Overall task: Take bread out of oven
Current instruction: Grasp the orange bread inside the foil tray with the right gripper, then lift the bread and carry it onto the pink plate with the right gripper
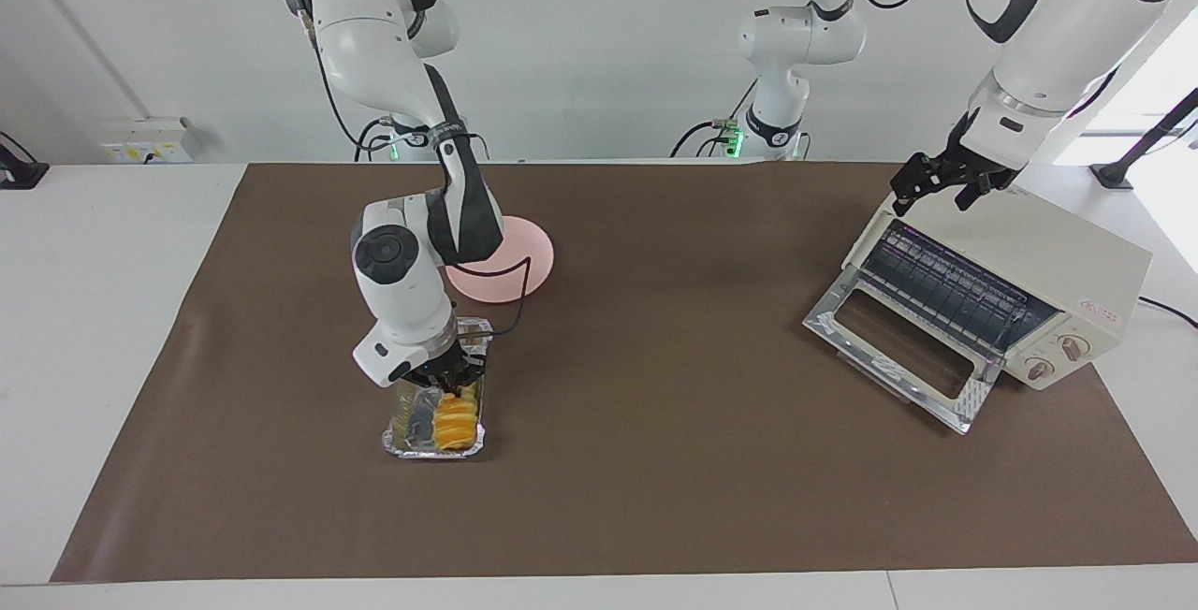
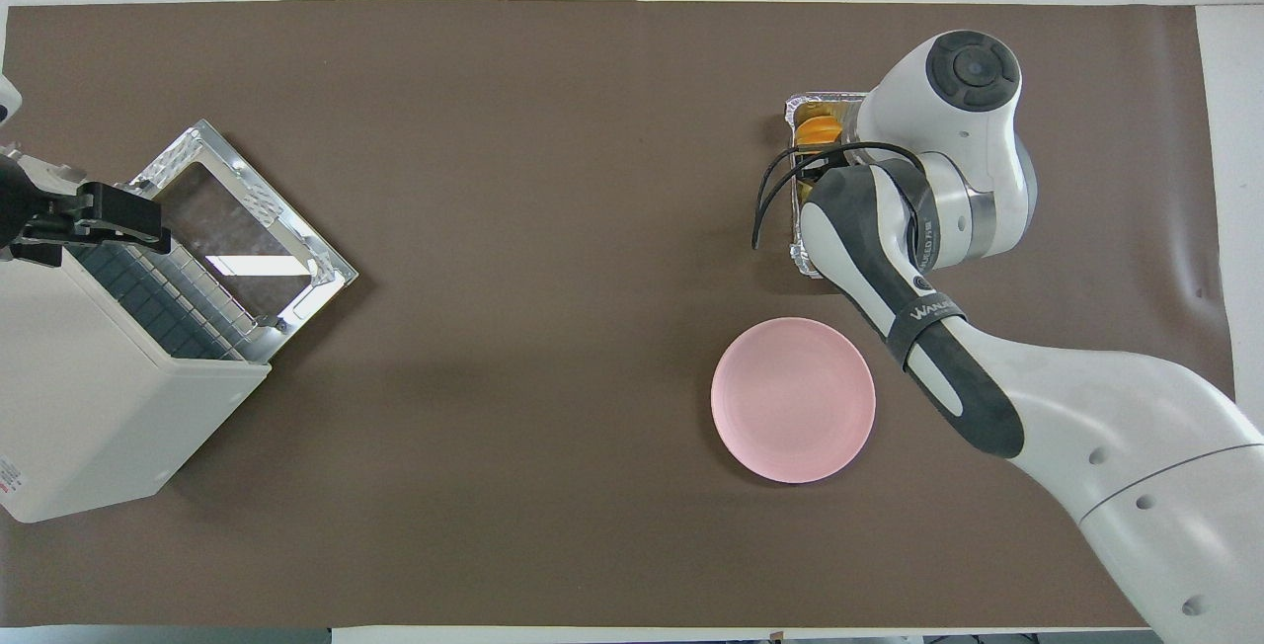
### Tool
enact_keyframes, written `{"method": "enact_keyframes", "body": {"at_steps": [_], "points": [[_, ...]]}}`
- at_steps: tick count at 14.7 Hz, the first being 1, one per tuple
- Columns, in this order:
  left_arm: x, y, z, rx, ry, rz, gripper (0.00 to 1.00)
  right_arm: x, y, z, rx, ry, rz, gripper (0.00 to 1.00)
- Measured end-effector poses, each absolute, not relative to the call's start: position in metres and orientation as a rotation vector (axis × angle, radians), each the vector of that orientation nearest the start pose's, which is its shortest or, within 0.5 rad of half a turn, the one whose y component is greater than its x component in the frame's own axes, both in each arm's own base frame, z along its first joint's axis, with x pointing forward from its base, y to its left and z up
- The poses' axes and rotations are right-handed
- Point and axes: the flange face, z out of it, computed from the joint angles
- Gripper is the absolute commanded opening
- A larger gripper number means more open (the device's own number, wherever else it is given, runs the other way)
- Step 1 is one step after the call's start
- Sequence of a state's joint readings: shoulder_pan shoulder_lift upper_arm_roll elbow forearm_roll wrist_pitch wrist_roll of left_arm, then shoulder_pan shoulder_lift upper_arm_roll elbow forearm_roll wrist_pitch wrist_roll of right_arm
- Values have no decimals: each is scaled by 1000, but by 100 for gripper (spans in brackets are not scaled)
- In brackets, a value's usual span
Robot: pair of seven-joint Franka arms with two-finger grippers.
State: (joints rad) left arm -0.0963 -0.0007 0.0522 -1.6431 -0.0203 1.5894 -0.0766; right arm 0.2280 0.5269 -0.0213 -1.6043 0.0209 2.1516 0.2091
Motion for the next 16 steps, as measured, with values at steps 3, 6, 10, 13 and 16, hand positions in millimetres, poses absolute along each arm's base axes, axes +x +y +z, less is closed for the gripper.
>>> {"method": "enact_keyframes", "body": {"at_steps": [3, 6, 10, 13, 16], "points": [[553, -27, 592, -3157, -53, 84, 100, 679, 145, 350, -3136, 16, 16, 0], [553, -26, 592, -3157, -53, 83, 100, 674, 146, 373, -3140, 12, 60, 0], [553, -27, 592, -3157, -53, 83, 100, 645, 149, 437, -3141, 16, 138, 0], [553, -27, 592, -3157, -53, 83, 100, 605, 169, 470, -3151, 26, 206, 0], [553, -27, 593, -3157, -53, 83, 100, 558, 190, 471, -3161, 21, 230, 0]]}}
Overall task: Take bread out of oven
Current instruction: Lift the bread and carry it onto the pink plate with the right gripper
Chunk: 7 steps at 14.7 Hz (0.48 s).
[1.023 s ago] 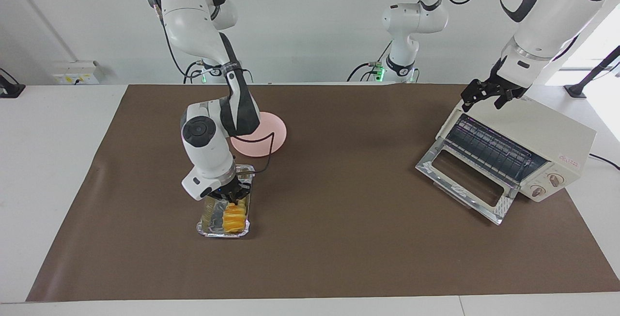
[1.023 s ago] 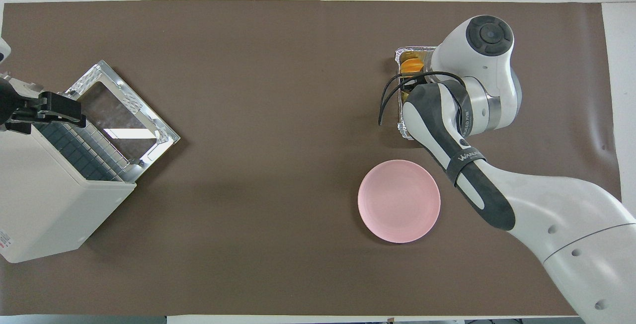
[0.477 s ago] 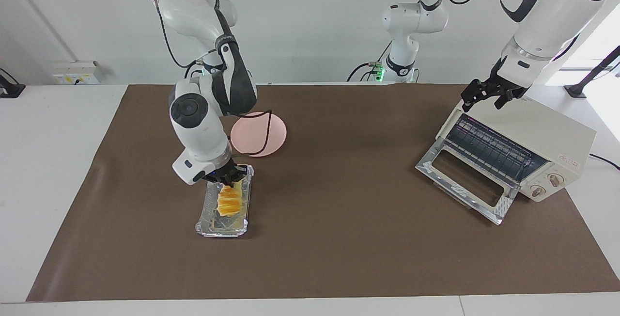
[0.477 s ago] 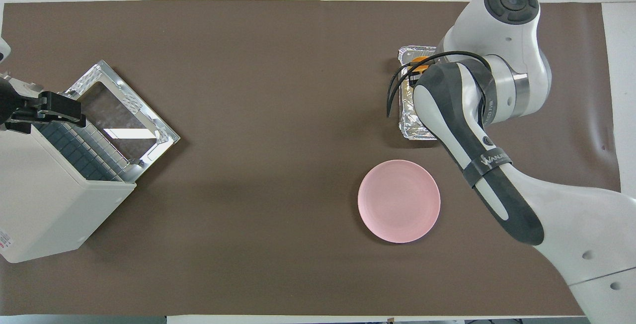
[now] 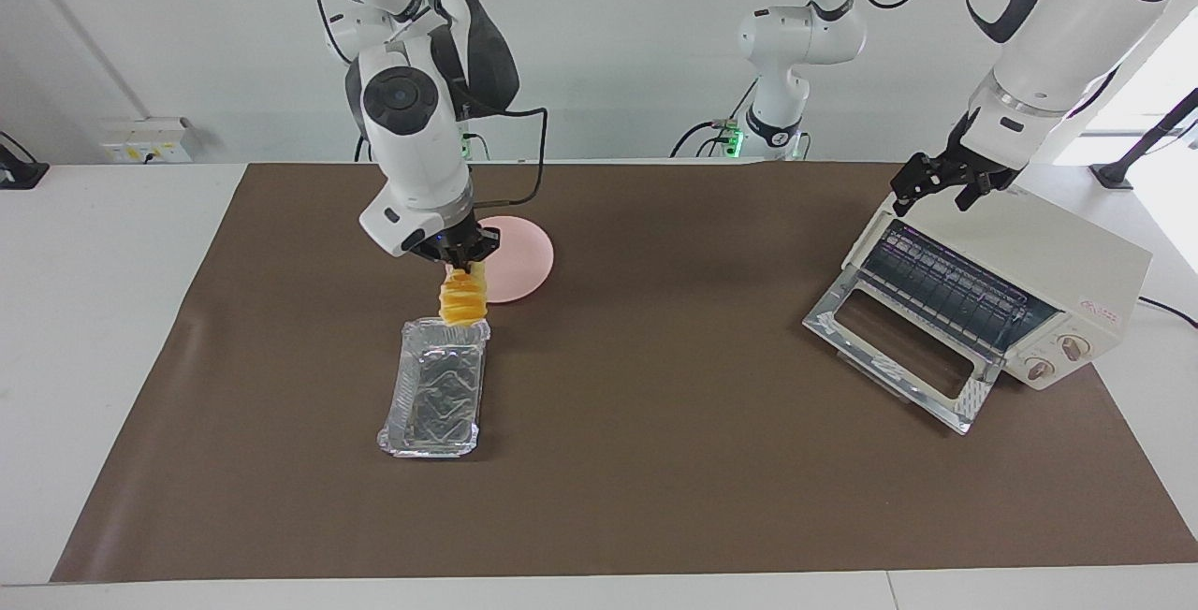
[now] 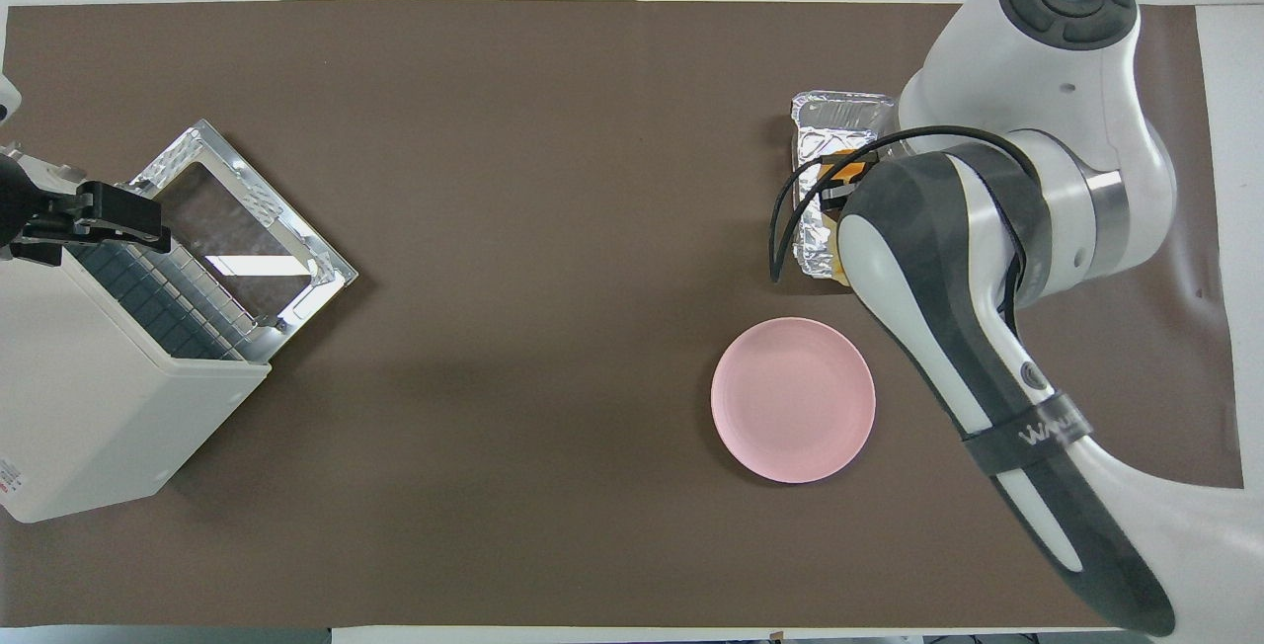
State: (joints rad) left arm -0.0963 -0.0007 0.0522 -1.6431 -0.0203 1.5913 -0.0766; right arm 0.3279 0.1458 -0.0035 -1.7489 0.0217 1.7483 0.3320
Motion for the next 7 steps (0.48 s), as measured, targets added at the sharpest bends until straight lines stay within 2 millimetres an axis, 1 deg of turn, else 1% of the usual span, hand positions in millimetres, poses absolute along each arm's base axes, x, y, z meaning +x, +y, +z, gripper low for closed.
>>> {"method": "enact_keyframes", "body": {"at_steps": [1, 3, 5, 6, 7], "points": [[553, -27, 593, -3157, -53, 82, 100, 541, 194, 466, -3162, 30, 221, 0], [553, -27, 593, -3157, -53, 82, 100, 506, 205, 448, -3160, 47, 176, 0], [553, -27, 593, -3157, -53, 82, 100, 466, 219, 420, -3153, 55, 115, 0], [553, -27, 593, -3157, -53, 82, 100, 448, 222, 404, -3147, 49, 88, 0], [553, -27, 593, -3157, -53, 82, 100, 434, 219, 390, -3142, 43, 67, 0]]}}
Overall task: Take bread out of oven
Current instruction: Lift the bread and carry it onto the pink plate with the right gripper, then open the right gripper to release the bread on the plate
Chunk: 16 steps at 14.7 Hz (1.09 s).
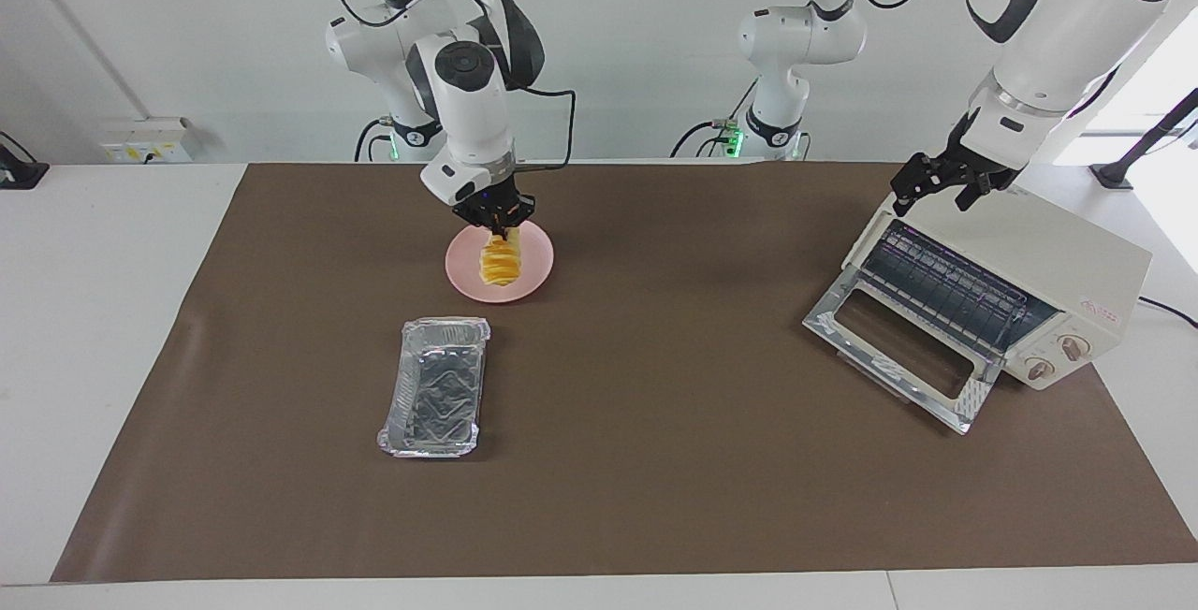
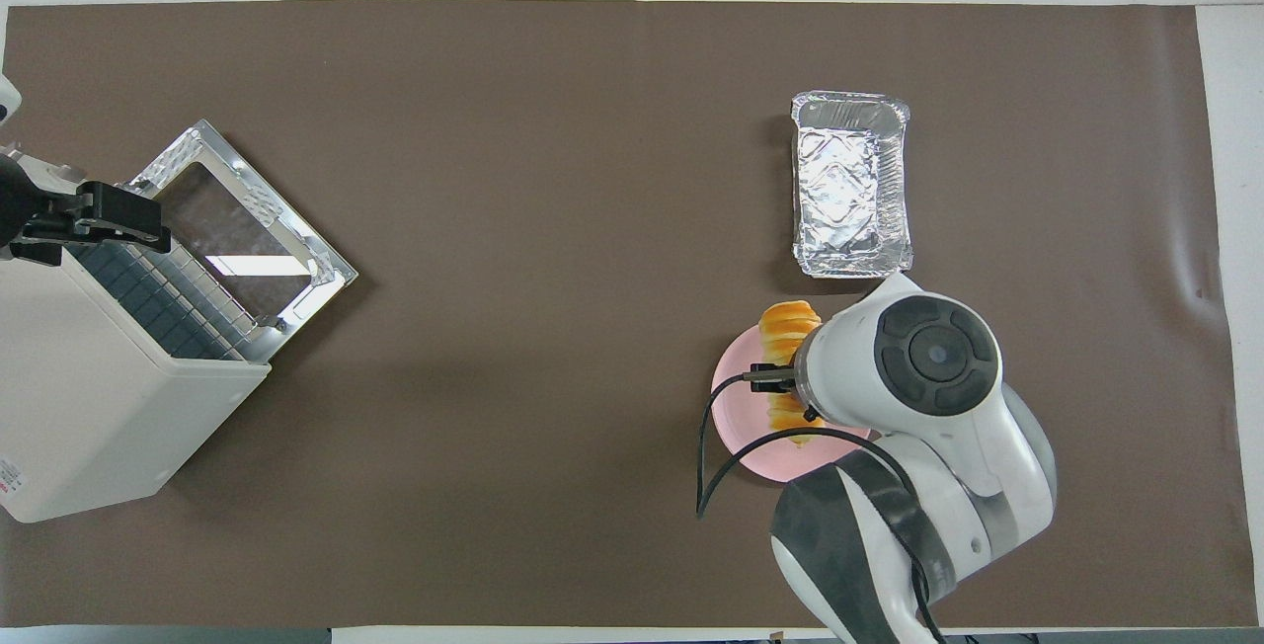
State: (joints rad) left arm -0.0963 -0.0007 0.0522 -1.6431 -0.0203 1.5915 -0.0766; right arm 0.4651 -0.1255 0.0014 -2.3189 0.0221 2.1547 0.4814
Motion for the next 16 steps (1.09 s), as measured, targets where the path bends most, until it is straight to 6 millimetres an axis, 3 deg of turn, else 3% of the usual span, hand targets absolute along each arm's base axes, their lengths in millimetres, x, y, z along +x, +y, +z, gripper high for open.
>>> {"method": "enact_keyframes", "body": {"at_steps": [4, 7, 9, 13, 16], "points": [[553, -27, 593, -3157, -53, 82, 100, 408, 204, 345, -3114, 53, -28, 0], [553, -27, 593, -3157, -53, 81, 100, 402, 201, 333, -3109, 55, -46, 0], [553, -27, 593, -3157, -53, 81, 100, 403, 201, 334, -3103, 55, -61, 99], [553, -27, 593, -3157, -53, 81, 100, 405, 202, 336, -3099, 55, -73, 100], [553, -27, 593, -3158, -53, 78, 100, 414, 206, 349, -3092, 55, -91, 100]]}}
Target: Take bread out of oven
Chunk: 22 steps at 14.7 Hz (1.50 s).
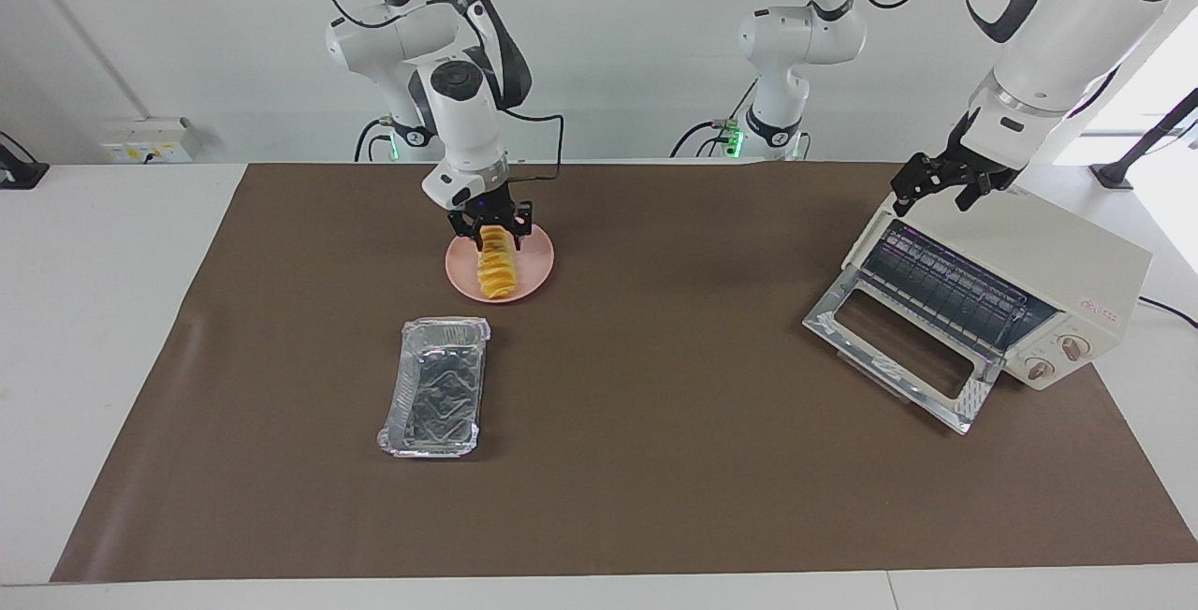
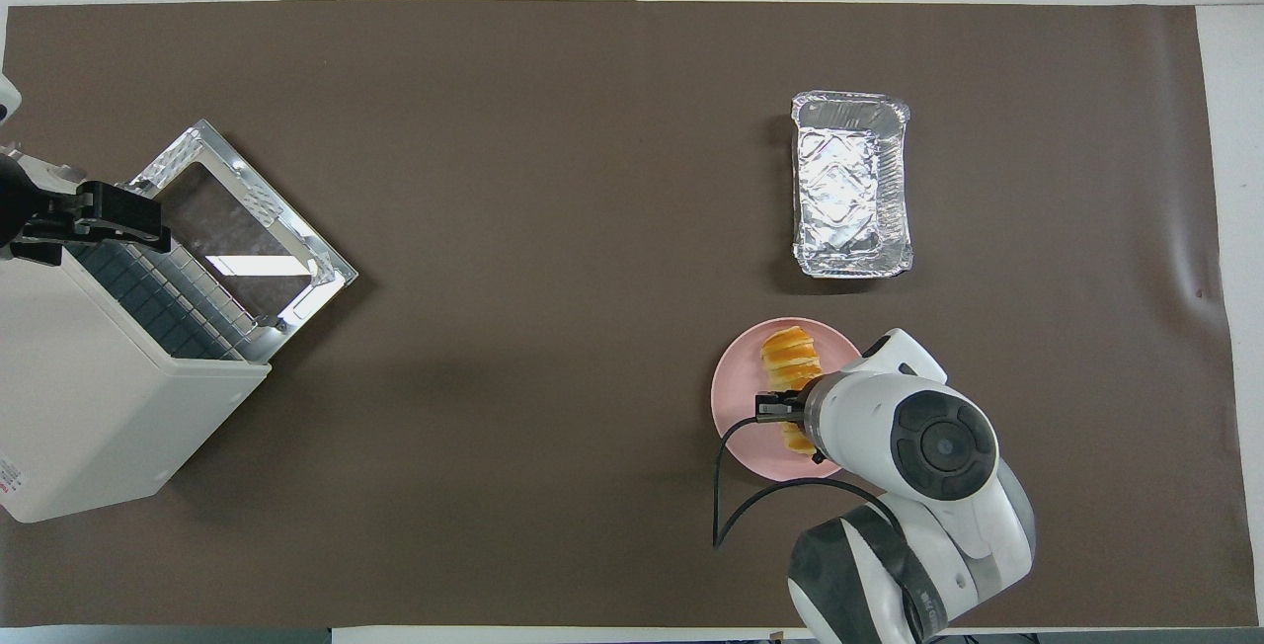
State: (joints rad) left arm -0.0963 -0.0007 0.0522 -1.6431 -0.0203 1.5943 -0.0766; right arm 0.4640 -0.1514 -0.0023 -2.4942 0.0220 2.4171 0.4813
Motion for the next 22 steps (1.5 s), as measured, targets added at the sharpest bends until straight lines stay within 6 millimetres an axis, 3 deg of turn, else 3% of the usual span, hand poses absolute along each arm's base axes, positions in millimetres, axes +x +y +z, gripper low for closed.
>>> {"method": "enact_keyframes", "body": {"at_steps": [3, 6, 8, 10, 13, 15, 17, 19, 22], "points": [[554, -27, 593, -3158, -53, 74, 100, 445, 198, 391, -3090, 101, -95, 100], [554, -27, 593, -3158, -53, 73, 100, 491, 148, 454, -3091, -2, -143, 100], [554, -27, 593, -3158, -53, 72, 100, 510, 109, 492, -3097, -113, -153, 100], [554, -27, 593, -3158, -53, 72, 100, 517, 82, 529, -3098, -202, -105, 100], [554, -27, 593, -3158, -53, 69, 100, 511, 53, 591, -3096, -227, 26, 100], [554, -27, 593, -3158, -53, 69, 100, 506, 30, 619, -3093, -256, 69, 100], [554, -27, 593, -3158, -53, 69, 100, 508, 5, 630, -3106, -263, 69, 100], [554, -27, 593, -3158, -50, 69, 100, 513, -10, 624, -3110, -242, 90, 100], [554, -27, 593, -3158, -53, 69, 100, 519, -11, 611, -3107, -239, 130, 100]]}}
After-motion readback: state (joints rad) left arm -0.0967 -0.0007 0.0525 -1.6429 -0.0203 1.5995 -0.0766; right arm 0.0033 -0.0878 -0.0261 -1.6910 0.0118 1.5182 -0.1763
